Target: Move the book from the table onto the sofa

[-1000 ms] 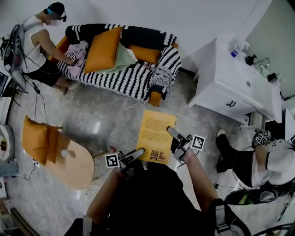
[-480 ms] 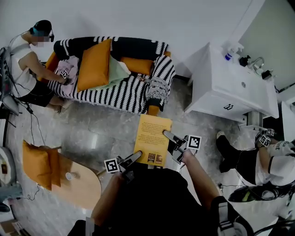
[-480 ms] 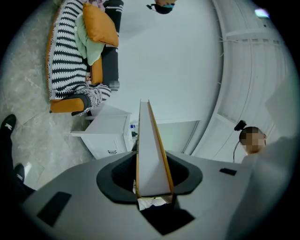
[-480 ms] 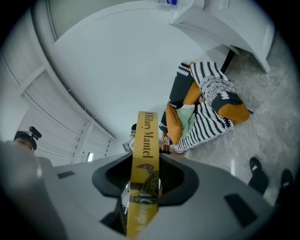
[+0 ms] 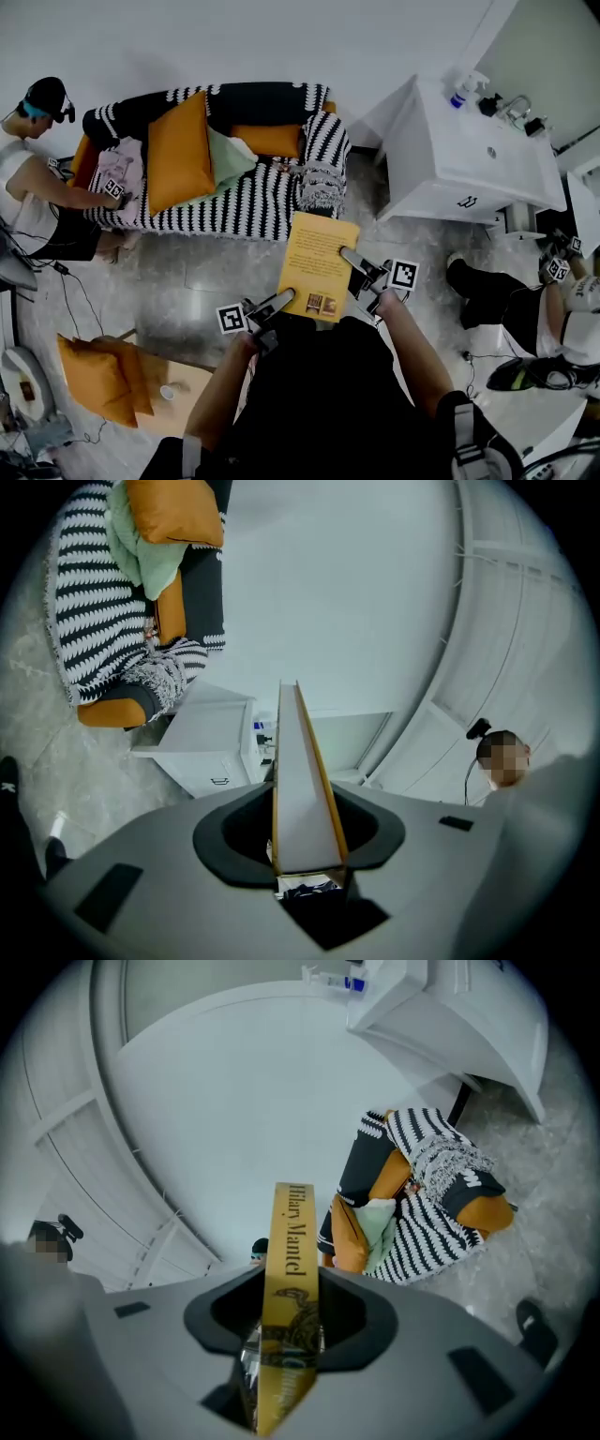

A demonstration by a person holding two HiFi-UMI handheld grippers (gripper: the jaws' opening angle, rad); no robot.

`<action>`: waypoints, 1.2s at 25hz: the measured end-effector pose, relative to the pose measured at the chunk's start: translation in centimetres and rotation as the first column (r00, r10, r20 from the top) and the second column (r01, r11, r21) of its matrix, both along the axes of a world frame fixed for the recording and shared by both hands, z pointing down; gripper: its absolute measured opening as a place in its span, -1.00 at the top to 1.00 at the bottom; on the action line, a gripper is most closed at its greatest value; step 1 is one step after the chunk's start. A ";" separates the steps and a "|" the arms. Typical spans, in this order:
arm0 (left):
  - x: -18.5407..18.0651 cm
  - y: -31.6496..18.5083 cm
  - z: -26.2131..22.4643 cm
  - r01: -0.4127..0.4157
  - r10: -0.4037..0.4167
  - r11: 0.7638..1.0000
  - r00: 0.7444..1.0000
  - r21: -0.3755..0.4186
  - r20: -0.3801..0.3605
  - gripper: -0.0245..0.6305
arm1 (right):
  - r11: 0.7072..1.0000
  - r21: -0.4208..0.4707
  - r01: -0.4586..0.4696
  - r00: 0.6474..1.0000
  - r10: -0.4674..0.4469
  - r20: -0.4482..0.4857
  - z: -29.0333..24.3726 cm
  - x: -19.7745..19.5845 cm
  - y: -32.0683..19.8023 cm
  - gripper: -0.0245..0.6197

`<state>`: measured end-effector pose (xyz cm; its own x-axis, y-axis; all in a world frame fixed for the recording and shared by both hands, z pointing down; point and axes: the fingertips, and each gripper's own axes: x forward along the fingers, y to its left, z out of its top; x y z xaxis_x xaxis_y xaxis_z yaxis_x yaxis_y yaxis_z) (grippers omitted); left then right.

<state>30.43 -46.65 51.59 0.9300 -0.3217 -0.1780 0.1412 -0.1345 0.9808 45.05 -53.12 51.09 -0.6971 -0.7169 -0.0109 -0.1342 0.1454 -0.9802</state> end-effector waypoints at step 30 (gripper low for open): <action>9.4 -16.1 6.7 0.003 0.035 0.991 0.958 -0.131 0.285 0.47 | 0.974 -0.115 0.196 0.979 -0.201 -0.033 7.1 7.6 -18.6 0.45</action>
<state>39.83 -62.75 58.25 0.9411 -0.3089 0.1379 -0.1465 -0.0047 0.9892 52.63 -71.77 58.22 -0.8235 -0.5595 0.0943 -0.1569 0.0649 -0.9855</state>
